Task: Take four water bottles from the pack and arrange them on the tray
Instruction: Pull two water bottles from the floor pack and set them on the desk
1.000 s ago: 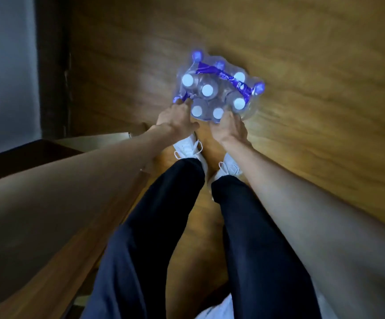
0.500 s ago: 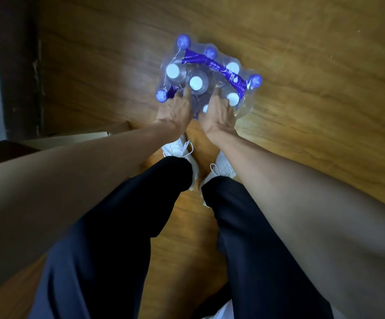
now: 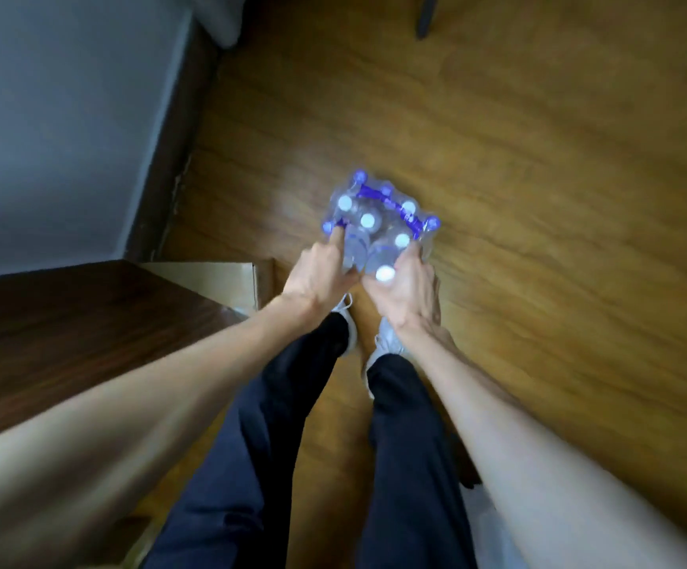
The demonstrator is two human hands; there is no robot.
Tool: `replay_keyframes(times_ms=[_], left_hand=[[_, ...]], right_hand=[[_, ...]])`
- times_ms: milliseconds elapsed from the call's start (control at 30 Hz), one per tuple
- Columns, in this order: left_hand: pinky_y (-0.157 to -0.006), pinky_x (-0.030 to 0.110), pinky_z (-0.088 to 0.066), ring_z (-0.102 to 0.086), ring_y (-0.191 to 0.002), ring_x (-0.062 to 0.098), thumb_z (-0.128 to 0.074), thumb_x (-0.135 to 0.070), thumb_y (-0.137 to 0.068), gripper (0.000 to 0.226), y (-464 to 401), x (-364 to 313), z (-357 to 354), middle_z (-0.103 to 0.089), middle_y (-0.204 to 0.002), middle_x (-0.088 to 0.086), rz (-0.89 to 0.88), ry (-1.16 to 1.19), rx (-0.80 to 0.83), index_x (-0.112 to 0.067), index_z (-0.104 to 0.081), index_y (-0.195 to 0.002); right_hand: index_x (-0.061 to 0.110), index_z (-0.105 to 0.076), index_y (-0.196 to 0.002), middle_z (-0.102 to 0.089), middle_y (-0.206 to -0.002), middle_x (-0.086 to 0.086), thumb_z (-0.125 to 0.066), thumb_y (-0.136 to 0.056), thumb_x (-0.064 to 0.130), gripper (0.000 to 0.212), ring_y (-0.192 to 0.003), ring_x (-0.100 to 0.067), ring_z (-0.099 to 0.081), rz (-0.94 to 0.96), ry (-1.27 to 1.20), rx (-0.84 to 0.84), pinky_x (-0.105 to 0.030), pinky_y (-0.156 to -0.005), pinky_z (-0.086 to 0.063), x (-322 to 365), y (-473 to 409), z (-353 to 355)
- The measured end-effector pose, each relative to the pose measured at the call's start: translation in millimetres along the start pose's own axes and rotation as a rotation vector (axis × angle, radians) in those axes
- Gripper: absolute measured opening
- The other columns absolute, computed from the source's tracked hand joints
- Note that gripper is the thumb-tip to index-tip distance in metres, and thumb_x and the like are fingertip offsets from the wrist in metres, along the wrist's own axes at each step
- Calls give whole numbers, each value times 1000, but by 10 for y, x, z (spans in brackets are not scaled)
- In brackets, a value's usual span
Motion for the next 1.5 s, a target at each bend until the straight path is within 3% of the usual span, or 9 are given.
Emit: replay_keyframes(times_ms=[133, 367, 667, 867, 967, 1067, 1200, 1367, 1500], left_hand=[[-73, 48, -49, -62, -91, 53, -59, -25, -87, 38, 930, -307, 695, -69, -97, 29, -16, 88, -98, -7, -45, -117], [-65, 45, -52, -61, -79, 45, -61, -33, -82, 32, 2758, -741, 1793, -66, -88, 16, -94, 186, -316, -12, -44, -99], [-63, 25, -33, -63, -80, 26, -51, -47, -81, 29, 4799, -788, 2148, -69, -95, 0, -88, 218, -610, -26, -35, -92], [-56, 22, -39, -55, -66, 15, -58, -49, -77, 30, 5796, -282, 1953, -62, -80, -11, 49, 396, -737, -25, -46, -89], [-53, 19, -36, -52, -64, 14, -58, -53, -77, 32, 6291, -45, 1768, -59, -77, -12, 115, 456, -778, -26, -45, -89], [-52, 20, -35, -50, -61, 14, -48, -61, -69, 38, 6856, 273, 1510, -57, -72, -12, 213, 538, -824, -27, -43, -87], [-50, 20, -33, -47, -57, 13, -50, -58, -68, 34, 7656, 746, 1138, -53, -66, -13, 376, 647, -882, -28, -41, -83], [-56, 34, -45, -54, -66, 22, -58, -46, -69, 31, 8717, 1395, 679, -60, -71, -2, 600, 752, -998, -22, -43, -82], [-60, 36, -44, -50, -67, 23, -59, -42, -67, 32, 9530, 1915, 348, -56, -70, 1, 774, 781, -1093, -21, -40, -81]], right_hand=[[9, -50, -107, -68, -94, -17, -71, -78, 44, 50, -91, -39, -67, 75, 49, 21, -36, -66, -52, 334, 906, 793], [12, -50, -95, -63, -78, -8, -69, -76, 40, 39, -69, -35, -61, 311, 191, -44, -29, -53, -39, 777, 2540, 2000], [19, -44, -82, -53, -62, 0, -64, -74, 35, 28, -60, -31, -46, 632, 252, -81, -33, -51, -35, 1009, 4169, 2586], [24, -47, -81, -63, -68, 0, -62, -71, 39, 24, -59, -22, -47, 837, 365, 9, -34, -56, -47, 1157, 5068, 2391], [28, -44, -84, -56, -69, 5, -63, -77, 42, 25, -54, -12, -45, 967, 473, 95, -21, -47, -38, 1216, 5561, 2153], [31, -41, -87, -54, -74, 9, -63, -81, 45, 27, -54, -6, -46, 1098, 546, 186, -17, -47, -38, 1277, 6148, 1848], [29, -47, -88, -60, -75, 9, -62, -73, 53, 32, -69, -14, -62, 1204, 560, 277, -20, -59, -48, 1279, 6846, 1317], [25, -53, -85, -61, -69, 6, -44, -46, 66, 58, -72, -19, -57, 1290, 553, 390, -26, -64, -43, 1300, 7758, 537], [20, -53, -79, -62, -64, 0, -59, -55, 50, 39, -63, -16, -56, 1379, 500, 501, -23, -57, -41, 1360, 8470, -145]])
Point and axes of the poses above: each hand's wrist, its own y-axis away from the middle knuckle, its own z-axis out of the back of the hand, x = y × z, the point moved 6 cm from there along -y, towards the middle knuckle
